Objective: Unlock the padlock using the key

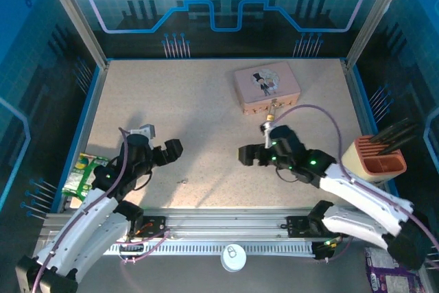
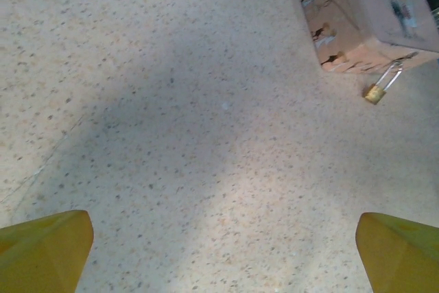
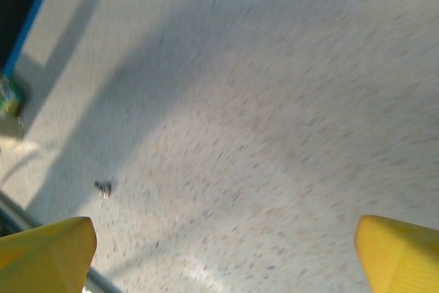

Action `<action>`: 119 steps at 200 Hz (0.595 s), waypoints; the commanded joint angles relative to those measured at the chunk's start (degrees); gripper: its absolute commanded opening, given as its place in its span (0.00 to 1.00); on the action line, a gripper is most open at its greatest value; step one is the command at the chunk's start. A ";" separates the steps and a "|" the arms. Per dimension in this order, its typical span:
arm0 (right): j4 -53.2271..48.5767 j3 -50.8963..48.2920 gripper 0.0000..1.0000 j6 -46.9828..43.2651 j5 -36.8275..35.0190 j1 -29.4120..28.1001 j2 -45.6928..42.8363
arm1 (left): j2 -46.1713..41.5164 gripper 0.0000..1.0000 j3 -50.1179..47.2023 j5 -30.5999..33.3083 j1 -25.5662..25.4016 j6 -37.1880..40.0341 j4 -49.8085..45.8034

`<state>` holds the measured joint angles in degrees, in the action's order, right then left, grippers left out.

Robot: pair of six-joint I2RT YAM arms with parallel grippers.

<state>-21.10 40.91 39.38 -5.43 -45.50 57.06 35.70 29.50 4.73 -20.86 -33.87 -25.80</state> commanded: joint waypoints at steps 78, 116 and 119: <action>6.07 21.59 0.76 9.37 -2.74 -21.52 37.68 | -13.72 0.99 -5.29 26.54 1.04 3.03 -3.36; -0.64 33.27 0.68 8.28 -0.85 -23.43 49.07 | -20.59 0.99 -5.19 30.59 1.10 0.88 -8.62; -1.34 34.11 0.67 8.35 -0.90 -23.49 49.90 | -21.14 0.99 -5.16 30.94 1.09 0.72 -9.05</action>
<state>-16.88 69.32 47.66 -7.49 -67.99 102.06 18.11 24.49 29.85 -20.18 -31.59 -30.46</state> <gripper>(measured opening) 0.691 0.994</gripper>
